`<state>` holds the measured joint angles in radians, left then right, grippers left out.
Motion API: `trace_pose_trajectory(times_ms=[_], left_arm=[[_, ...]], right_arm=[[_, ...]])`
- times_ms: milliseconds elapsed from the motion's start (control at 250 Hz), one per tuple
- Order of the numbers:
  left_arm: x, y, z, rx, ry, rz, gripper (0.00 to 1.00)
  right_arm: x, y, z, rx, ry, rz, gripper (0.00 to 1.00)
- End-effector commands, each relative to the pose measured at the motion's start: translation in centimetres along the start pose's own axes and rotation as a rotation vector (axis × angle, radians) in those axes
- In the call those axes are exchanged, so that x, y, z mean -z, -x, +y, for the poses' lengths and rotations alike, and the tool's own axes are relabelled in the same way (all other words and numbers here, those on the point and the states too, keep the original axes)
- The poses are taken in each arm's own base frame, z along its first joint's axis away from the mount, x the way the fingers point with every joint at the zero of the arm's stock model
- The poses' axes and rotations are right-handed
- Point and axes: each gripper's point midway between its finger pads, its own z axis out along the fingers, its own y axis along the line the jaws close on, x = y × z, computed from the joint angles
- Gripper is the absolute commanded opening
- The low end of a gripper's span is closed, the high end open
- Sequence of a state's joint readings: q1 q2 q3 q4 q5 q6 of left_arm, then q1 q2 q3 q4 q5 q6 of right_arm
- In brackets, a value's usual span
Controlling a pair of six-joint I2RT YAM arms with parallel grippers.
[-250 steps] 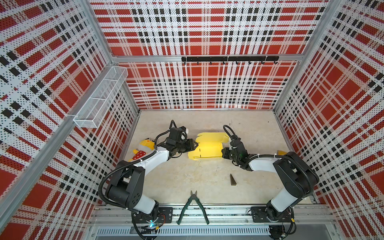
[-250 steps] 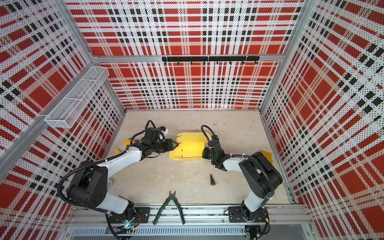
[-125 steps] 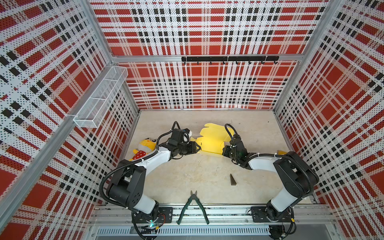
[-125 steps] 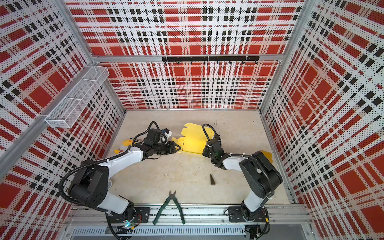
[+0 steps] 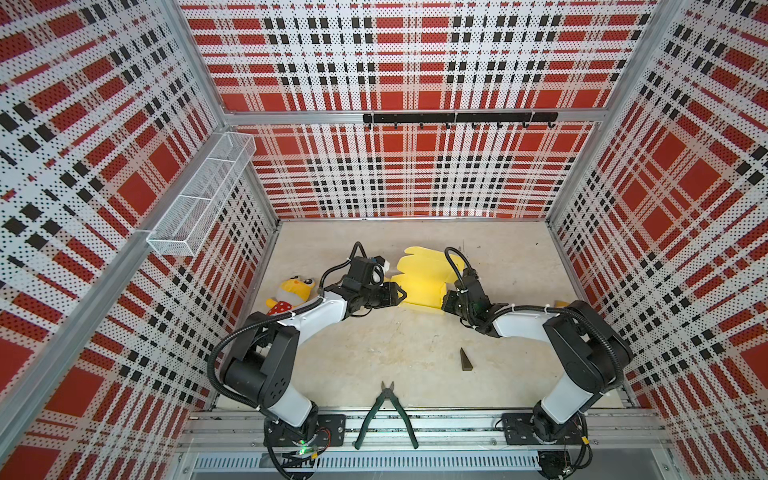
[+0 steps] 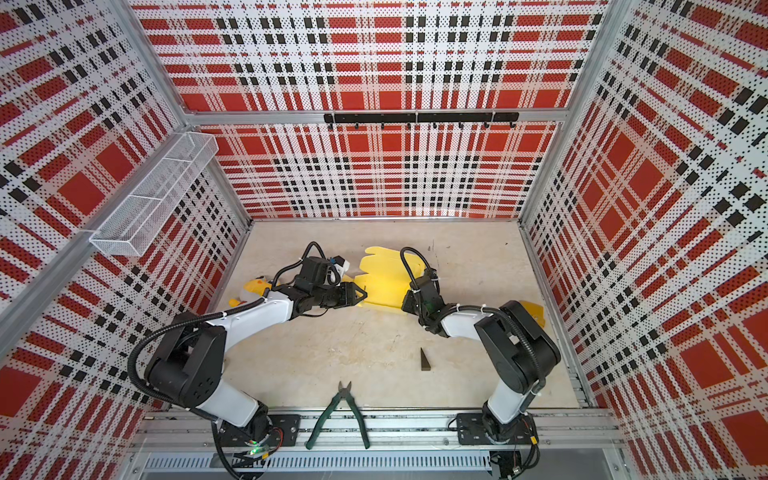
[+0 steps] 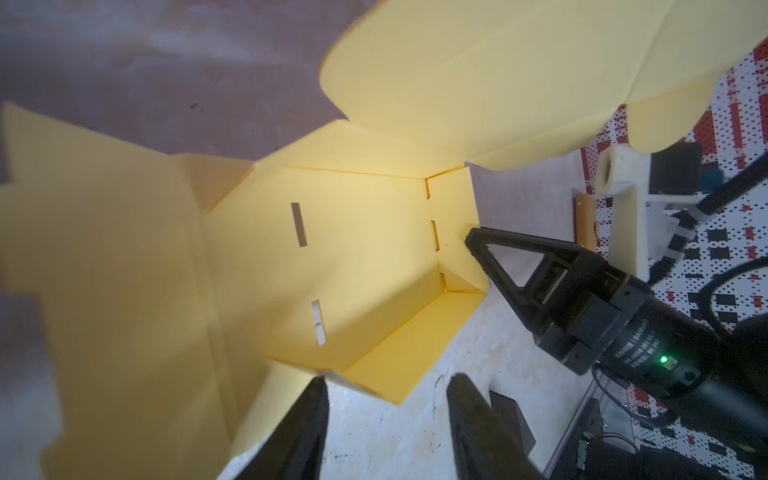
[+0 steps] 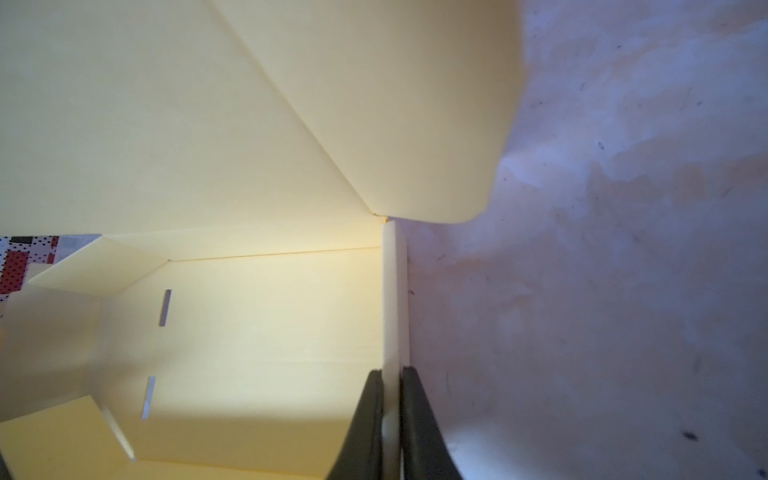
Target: Fold the paper box
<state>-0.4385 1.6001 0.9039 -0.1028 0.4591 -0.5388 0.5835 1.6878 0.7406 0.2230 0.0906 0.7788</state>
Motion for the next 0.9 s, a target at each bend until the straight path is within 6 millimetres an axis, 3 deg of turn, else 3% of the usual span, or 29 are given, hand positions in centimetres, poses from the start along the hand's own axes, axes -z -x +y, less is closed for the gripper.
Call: trace_pose_trajectory(times_ms=[0,352,628,896], left_arm=[[-0.8,0.8,-0.6,0.006,-0.019,-0.015,0.50],[-2.6,0.2,-0.4,0.012,-0.025,0.026,0.48],[-3.7,-0.4,-0.9,-0.014,-0.032,0.057,0.34],[-4.3,-0.9,-1.5,-0.045,-0.048,0.080,0.30]], right_arm=[[-0.1,0.6,1.7,-0.005,0.053,-0.025,0.11],[0.0,0.3,3.1,0.031,0.084,-0.025,0.11],[-0.1,-0.2,2.9,0.038,0.082,-0.013,0.11],[-0.1,-0.4,3.0,0.066,0.072,-0.004,0.11]])
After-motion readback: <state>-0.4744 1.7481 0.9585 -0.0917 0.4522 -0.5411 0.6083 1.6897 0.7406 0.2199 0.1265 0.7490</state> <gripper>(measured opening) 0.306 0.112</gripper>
